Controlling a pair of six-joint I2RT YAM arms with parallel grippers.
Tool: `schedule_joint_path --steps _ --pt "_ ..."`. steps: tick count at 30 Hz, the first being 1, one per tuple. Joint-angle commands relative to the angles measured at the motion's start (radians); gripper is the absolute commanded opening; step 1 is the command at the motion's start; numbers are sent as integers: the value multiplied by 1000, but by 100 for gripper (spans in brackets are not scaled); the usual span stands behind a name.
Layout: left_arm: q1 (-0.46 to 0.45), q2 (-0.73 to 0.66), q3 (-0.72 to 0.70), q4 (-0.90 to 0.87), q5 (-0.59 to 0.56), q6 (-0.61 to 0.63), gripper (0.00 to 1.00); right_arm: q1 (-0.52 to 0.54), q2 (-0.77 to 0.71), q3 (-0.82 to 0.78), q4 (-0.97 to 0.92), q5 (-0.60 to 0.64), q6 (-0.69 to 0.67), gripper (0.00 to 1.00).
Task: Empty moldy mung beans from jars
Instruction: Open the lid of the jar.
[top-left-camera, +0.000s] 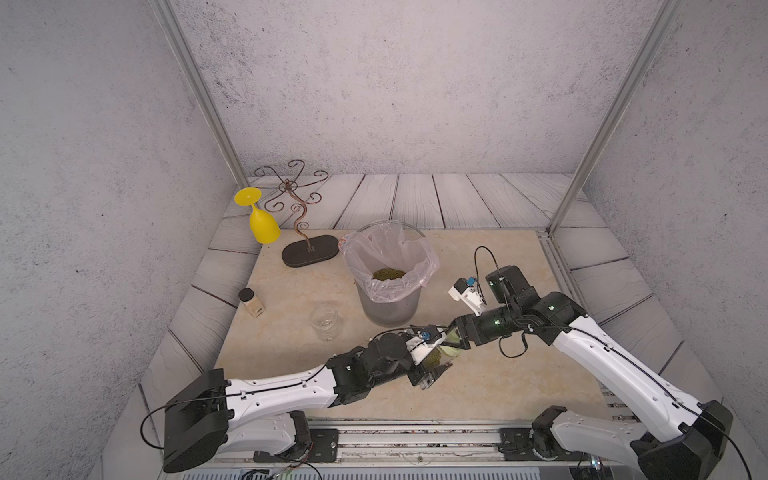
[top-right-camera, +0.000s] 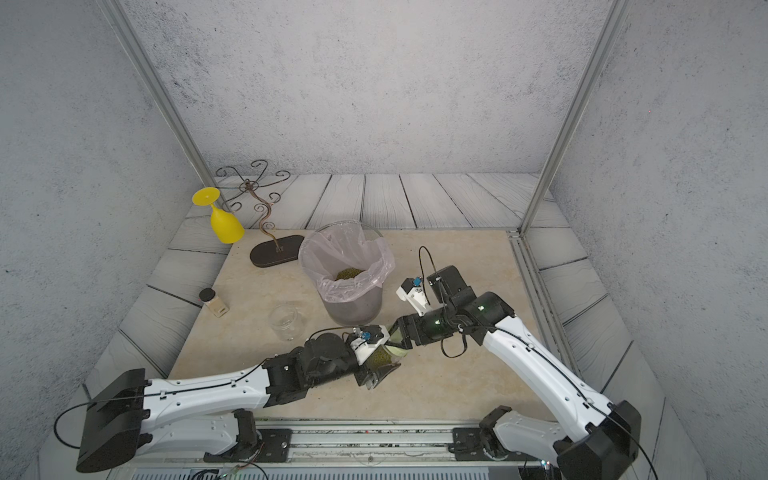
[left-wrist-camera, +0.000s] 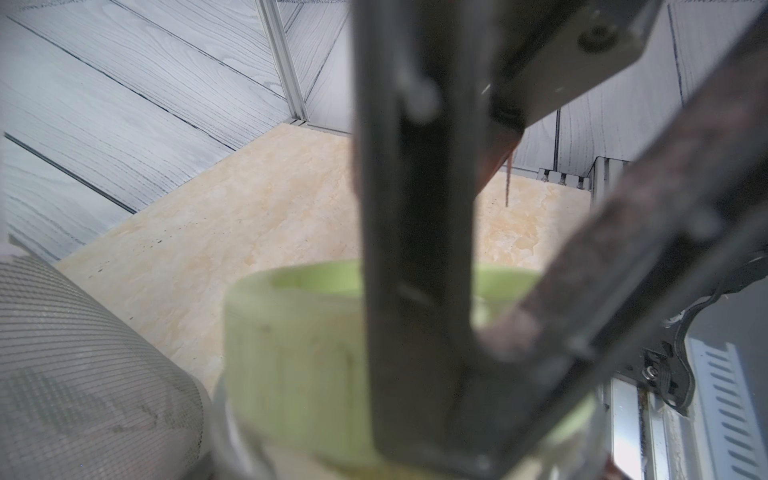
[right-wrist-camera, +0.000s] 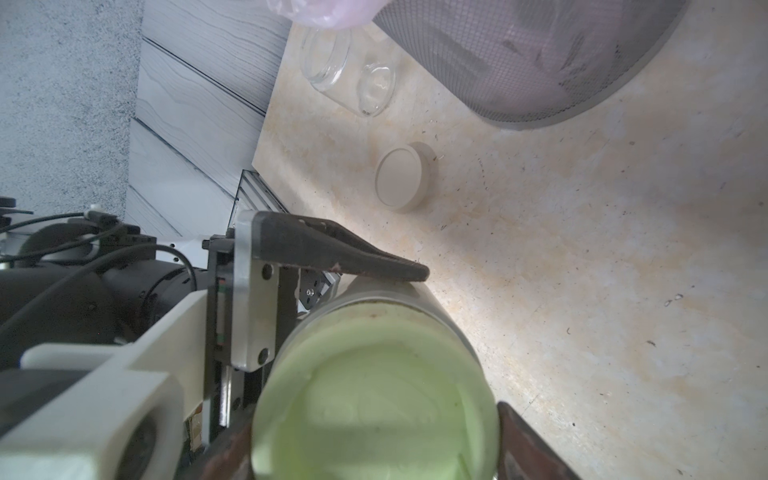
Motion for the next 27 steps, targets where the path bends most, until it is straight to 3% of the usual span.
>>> schedule_joint_path --steps 1,11,27 --pt "20 -51 21 -15 28 -42 59 5 -50 3 -7 -54 -85 57" --pt "93 -110 14 -65 195 -123 58 3 -42 1 -33 -76 -219 57" --pt "106 -125 11 -41 260 -152 57 4 -41 -3 4 -55 -245 57"
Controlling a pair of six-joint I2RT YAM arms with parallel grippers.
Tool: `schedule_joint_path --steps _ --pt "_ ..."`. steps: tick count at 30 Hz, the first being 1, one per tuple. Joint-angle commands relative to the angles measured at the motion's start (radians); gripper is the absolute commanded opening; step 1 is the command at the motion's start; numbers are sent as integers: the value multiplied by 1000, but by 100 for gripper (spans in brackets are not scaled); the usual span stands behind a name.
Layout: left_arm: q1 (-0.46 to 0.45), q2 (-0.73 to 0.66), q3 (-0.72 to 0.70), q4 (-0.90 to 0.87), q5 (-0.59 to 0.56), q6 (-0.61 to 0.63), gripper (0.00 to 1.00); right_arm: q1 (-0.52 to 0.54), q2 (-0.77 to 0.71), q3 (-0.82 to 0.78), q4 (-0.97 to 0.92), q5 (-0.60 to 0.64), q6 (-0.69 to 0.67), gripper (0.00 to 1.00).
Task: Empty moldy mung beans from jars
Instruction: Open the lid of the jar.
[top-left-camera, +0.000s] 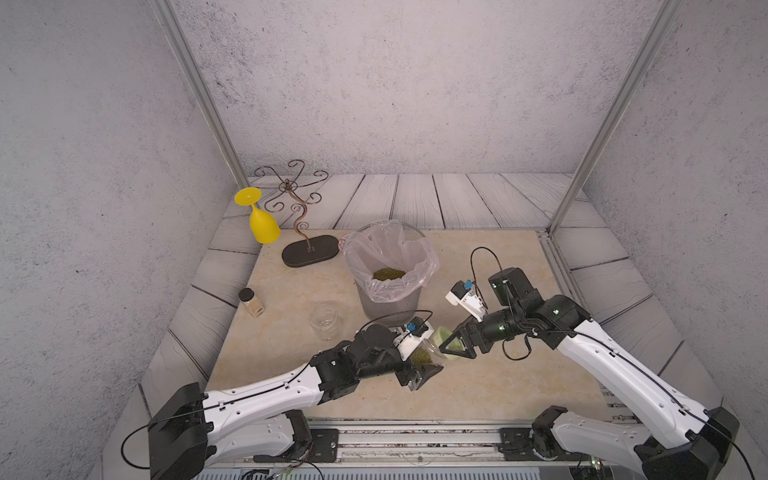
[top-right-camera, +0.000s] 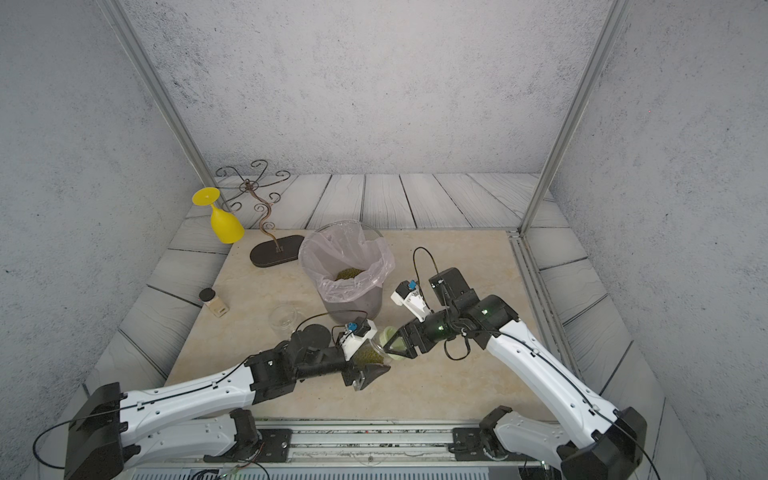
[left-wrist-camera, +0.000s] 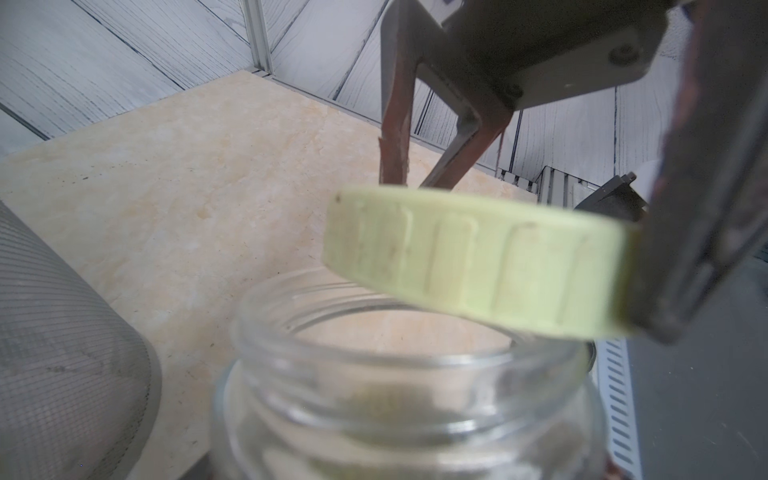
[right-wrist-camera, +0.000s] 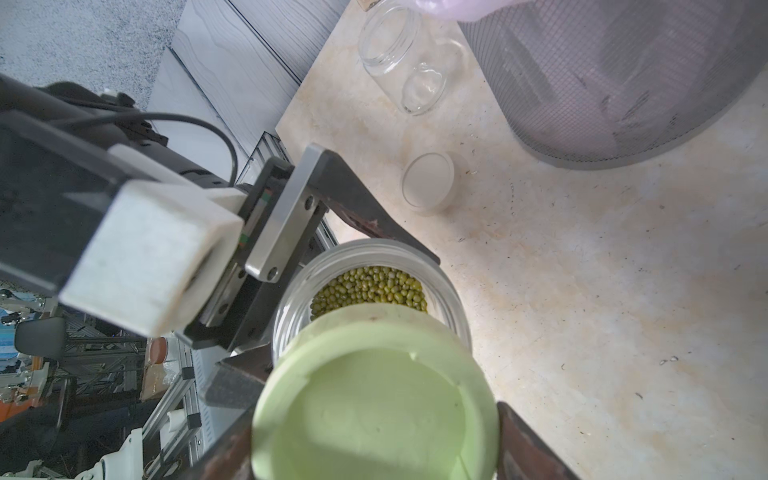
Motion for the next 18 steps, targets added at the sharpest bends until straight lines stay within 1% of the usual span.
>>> schedule_joint_path --steps 1,3,9,13,18 --pt "13 -32 11 99 51 -26 57 2 -15 10 8 -14 -39 57" --pt "21 -43 11 92 64 -36 57 2 -23 16 -5 -5 -61 58" --pt "34 -98 2 36 64 -37 57 0 -22 55 -95 153 -96 59" --pt "42 -135 -12 7 58 -34 57 -11 -4 53 -119 244 -78 59" --pt "52 -186 -30 -9 39 -44 57 -17 57 -3 -89 361 -41 59"
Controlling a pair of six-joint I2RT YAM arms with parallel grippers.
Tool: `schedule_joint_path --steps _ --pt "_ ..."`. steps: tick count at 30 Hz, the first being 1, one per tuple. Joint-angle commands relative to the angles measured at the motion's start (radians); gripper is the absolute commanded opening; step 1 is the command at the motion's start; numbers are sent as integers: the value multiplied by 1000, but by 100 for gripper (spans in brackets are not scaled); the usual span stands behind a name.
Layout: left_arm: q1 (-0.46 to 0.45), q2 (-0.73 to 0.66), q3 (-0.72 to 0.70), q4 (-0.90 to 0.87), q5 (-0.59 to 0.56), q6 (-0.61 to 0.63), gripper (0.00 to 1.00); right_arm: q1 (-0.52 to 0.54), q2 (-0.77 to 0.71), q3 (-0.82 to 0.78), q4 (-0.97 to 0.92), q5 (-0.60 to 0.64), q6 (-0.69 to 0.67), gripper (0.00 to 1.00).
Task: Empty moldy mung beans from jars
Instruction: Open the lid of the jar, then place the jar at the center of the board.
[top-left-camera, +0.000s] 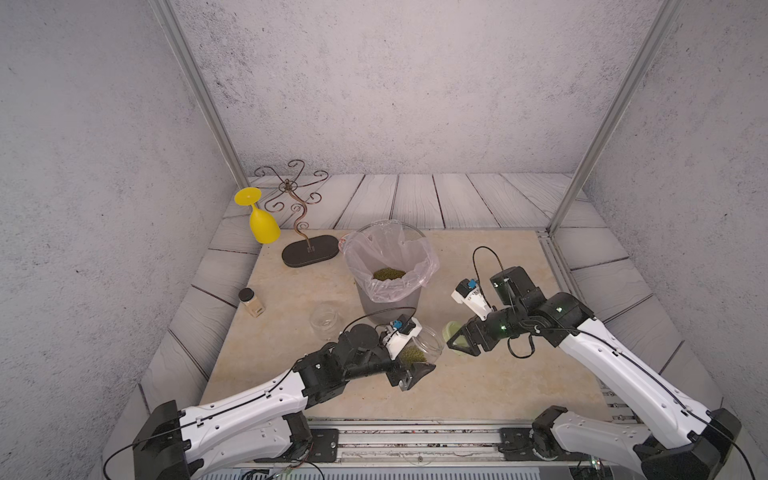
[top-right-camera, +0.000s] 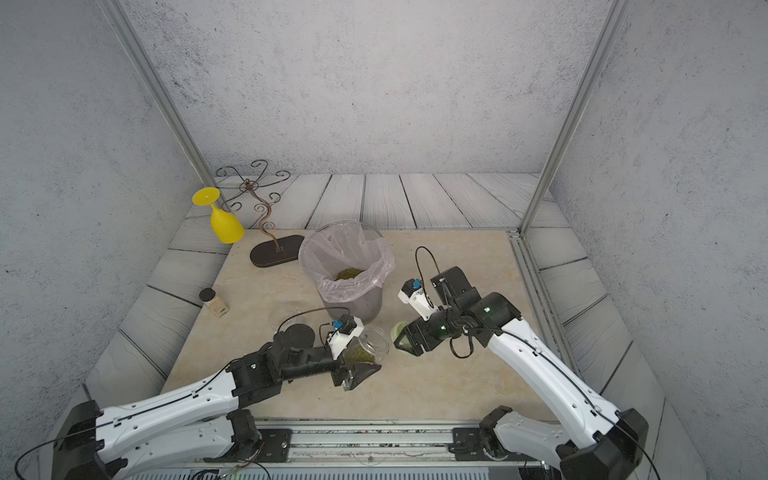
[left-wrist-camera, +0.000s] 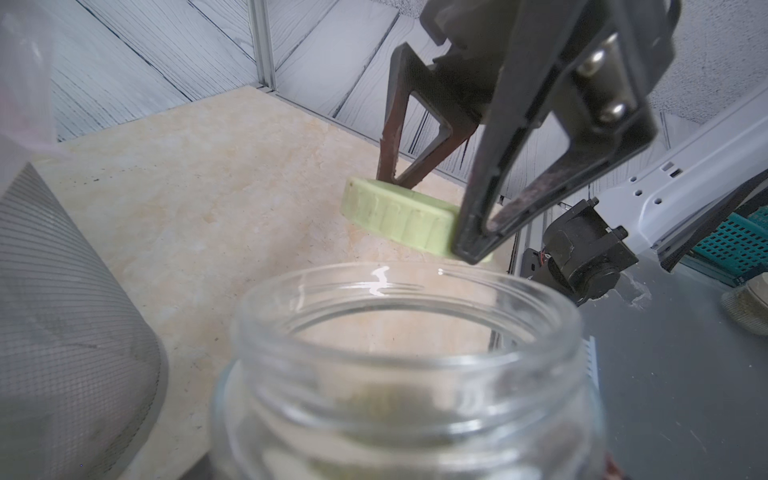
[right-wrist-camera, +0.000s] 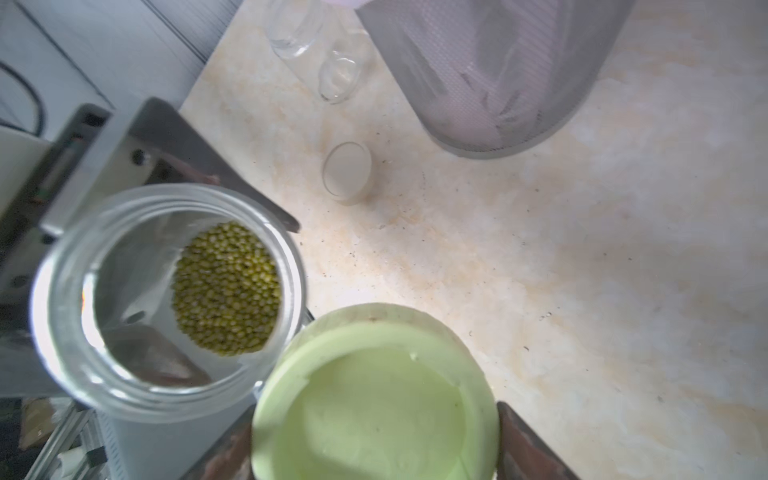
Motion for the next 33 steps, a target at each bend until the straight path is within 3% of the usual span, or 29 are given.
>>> schedule_joint_path --steps 1,15,24,27,29,30,33 --pt "11 -53 -1 47 -7 -11 57 -4 59 -51 11 132 35 59" --pt "17 -180 14 -93 -105 0 57 0 313 -213 356 458 205 61" --pt "19 -226 41 -192 -223 8 57 12 466 -224 436 548 252 61" --pt "21 -238 71 -250 -255 15 57 16 505 -219 451 539 261 71" --pt "21 -245 95 -297 -288 26 57 19 504 -217 451 539 265 95" --pt "20 -247 105 -315 -308 33 56 21 494 -218 449 541 267 99" --pt "22 -241 153 -383 -374 50 56 22 439 -223 442 539 272 99"
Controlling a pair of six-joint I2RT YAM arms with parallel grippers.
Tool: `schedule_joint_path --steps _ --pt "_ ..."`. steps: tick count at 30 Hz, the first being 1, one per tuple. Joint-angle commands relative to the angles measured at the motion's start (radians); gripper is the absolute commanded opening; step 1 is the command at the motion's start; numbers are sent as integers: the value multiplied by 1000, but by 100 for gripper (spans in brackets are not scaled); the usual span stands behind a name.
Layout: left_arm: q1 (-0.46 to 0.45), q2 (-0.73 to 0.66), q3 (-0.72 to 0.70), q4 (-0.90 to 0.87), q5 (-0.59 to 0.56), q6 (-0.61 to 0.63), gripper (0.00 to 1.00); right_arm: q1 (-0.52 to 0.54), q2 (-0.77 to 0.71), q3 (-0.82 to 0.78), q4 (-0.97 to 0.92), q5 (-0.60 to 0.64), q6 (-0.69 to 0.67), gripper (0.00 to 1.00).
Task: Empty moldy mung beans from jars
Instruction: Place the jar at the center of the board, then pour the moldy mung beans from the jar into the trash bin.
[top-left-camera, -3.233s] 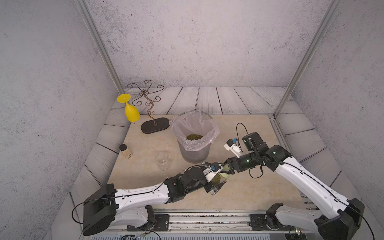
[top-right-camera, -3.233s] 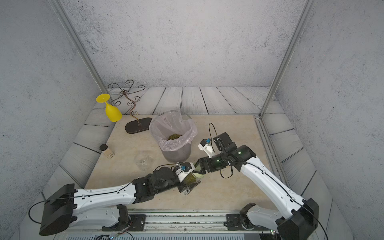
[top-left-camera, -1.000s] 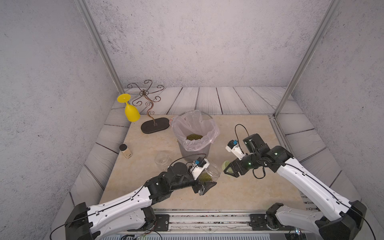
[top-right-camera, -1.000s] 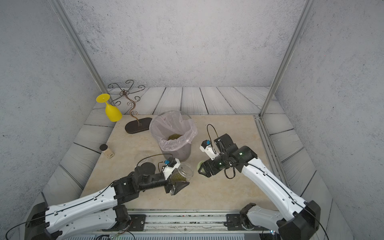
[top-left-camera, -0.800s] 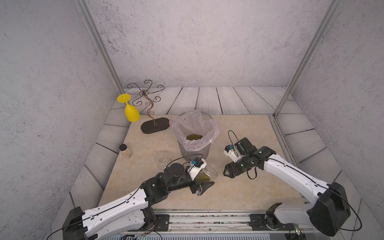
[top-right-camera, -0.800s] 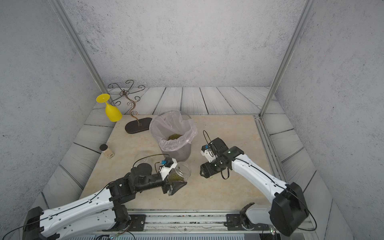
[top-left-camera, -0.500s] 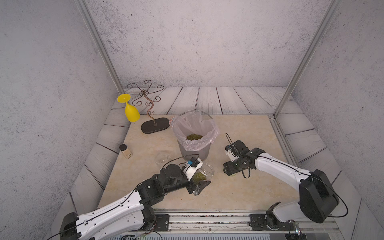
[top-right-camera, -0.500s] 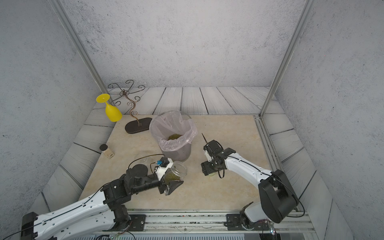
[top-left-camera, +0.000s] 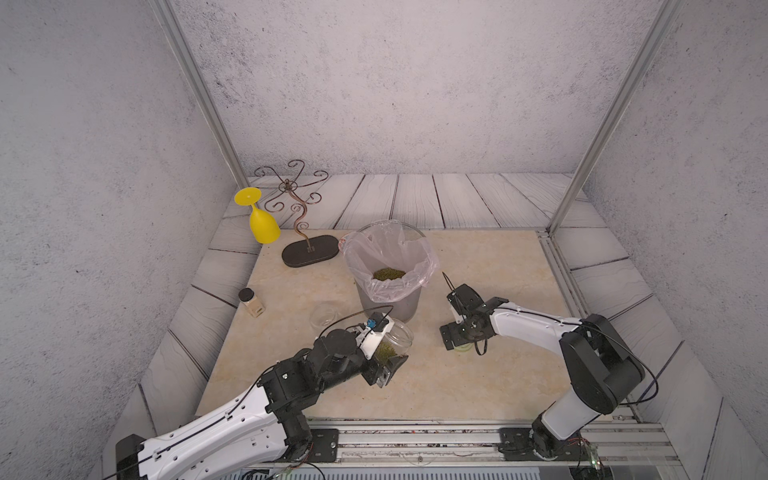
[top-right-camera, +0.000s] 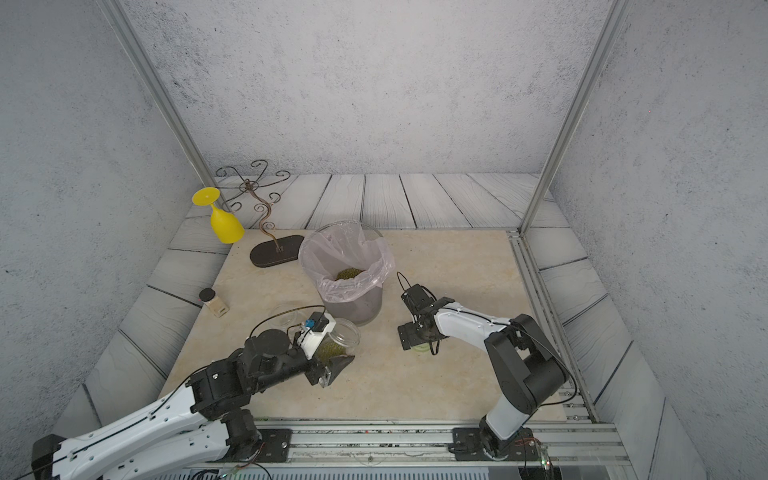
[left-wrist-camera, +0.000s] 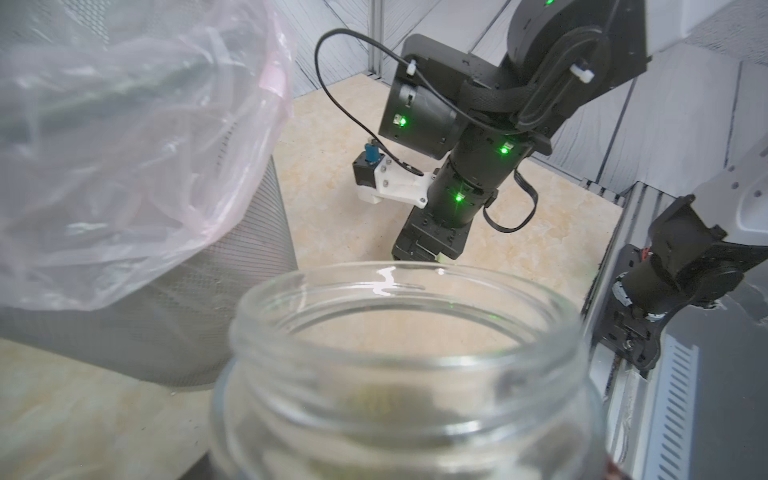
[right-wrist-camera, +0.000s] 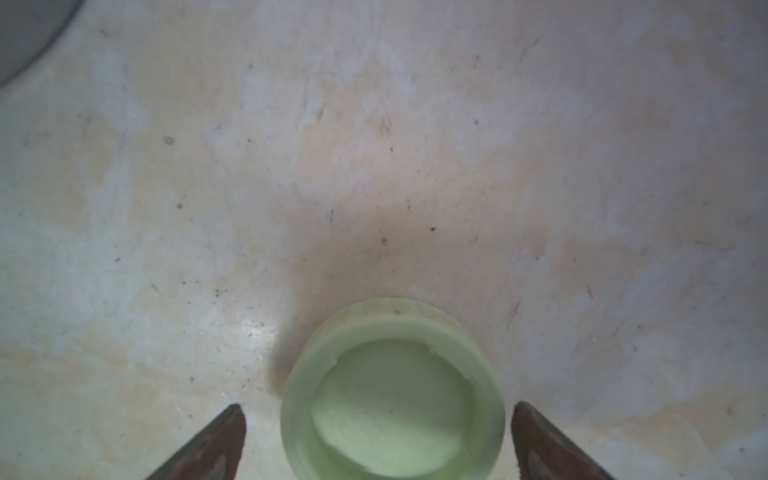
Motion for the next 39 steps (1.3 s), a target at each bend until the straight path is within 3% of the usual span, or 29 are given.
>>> schedule_joint_path --steps 1,14,21,26,33,37,39 --pt "12 -12 104 -19 -107 36 56 6 -68 -9 -8 17 19 99" --pt "89 247 481 -239 -276 207 55 7 -246 -19 -57 -66 -9 99" --pt "230 365 625 -271 -228 255 55 7 -301 -26 -80 -102 -29 99" --pt "264 413 696 -299 -168 297 55 8 -401 -6 -95 -229 -105 99" --pt "267 399 698 -343 -38 313 54 10 -425 289 -193 -491 -203 93" --pt "267 376 688 -369 49 304 54 10 -330 489 -214 -663 -231 75" --pt "267 364 687 -383 75 300 54 10 -295 559 -219 -698 -248 74"
